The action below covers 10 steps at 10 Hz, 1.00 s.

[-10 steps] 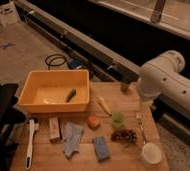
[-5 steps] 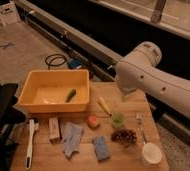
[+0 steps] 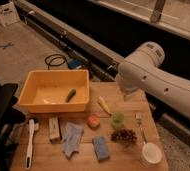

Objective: Place pepper in table surface

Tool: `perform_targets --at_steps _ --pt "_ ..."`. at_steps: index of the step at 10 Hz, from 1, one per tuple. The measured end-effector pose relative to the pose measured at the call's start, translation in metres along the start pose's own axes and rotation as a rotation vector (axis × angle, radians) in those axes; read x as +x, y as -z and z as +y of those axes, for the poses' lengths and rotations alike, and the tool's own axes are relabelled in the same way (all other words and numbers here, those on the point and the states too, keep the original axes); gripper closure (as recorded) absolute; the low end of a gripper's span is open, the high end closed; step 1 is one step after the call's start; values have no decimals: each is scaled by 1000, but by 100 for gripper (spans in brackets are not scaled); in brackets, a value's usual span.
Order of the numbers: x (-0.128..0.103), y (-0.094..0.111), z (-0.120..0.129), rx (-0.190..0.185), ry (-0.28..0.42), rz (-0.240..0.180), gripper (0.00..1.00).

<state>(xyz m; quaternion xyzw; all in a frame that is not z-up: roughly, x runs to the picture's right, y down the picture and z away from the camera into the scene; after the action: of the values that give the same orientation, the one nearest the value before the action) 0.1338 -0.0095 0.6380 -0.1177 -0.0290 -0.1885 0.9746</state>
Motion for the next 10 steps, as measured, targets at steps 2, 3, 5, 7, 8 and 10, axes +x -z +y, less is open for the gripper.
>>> perform_targets --at_steps 2,3,5,7,8,10 --pt "-5 -12 -38 27 104 -20 35" --pt "-10 -19 -59 40 163 -34 35" --pt "-44 -36 -110 80 348 -96 35" --pt "-79 -45 -148 118 488 -184 35" --pt "-95 -49 -163 137 537 -227 35" --pt "-107 -53 -176 153 579 -258 35"
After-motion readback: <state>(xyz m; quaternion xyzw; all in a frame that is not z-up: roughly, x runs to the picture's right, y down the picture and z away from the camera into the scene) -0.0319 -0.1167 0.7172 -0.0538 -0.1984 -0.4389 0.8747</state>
